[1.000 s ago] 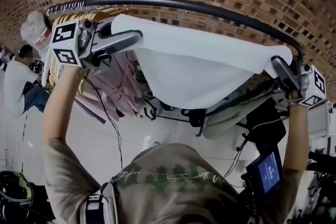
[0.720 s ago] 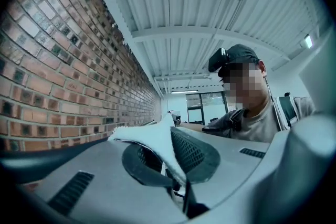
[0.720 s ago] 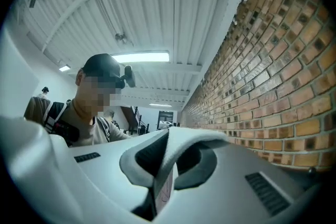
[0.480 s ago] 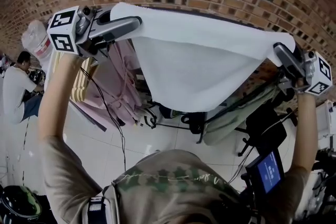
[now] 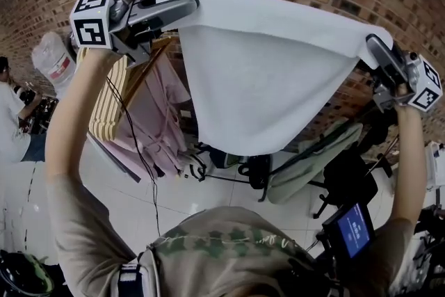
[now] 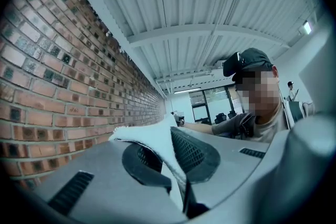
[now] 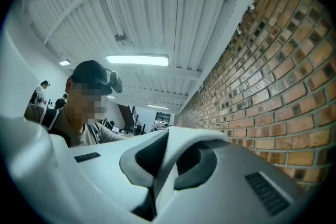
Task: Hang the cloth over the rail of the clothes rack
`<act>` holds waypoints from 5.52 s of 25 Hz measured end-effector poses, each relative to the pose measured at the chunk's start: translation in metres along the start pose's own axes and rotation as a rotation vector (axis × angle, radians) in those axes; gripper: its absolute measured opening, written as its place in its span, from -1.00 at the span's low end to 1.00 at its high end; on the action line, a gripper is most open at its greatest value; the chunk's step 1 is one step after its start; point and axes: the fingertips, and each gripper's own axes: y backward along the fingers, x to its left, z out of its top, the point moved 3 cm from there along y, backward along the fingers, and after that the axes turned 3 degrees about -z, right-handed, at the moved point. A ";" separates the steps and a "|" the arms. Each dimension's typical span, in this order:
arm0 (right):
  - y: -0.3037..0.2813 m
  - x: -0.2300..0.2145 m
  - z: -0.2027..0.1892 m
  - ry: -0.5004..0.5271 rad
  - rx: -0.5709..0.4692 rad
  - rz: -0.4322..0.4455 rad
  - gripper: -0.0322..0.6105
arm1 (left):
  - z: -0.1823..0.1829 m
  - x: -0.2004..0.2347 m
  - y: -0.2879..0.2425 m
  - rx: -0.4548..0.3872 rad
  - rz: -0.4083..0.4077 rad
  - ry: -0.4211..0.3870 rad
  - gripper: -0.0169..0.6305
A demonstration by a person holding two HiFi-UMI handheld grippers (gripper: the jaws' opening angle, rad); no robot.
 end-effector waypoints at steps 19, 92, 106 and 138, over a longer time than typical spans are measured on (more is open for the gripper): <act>-0.009 -0.053 0.043 0.058 -0.027 -0.023 -0.85 | 0.067 0.060 -0.009 0.022 0.072 -0.092 -0.90; -0.009 -0.194 -0.069 -0.138 0.168 -0.176 -0.85 | -0.062 0.204 -0.030 0.186 0.165 0.128 -0.90; -0.010 -0.196 -0.059 -0.196 0.101 -0.201 -0.82 | -0.075 0.202 -0.024 0.132 0.148 0.318 -0.68; -0.001 -0.190 -0.057 -0.154 0.101 -0.262 -0.17 | -0.093 0.162 -0.044 0.209 -0.003 0.385 0.14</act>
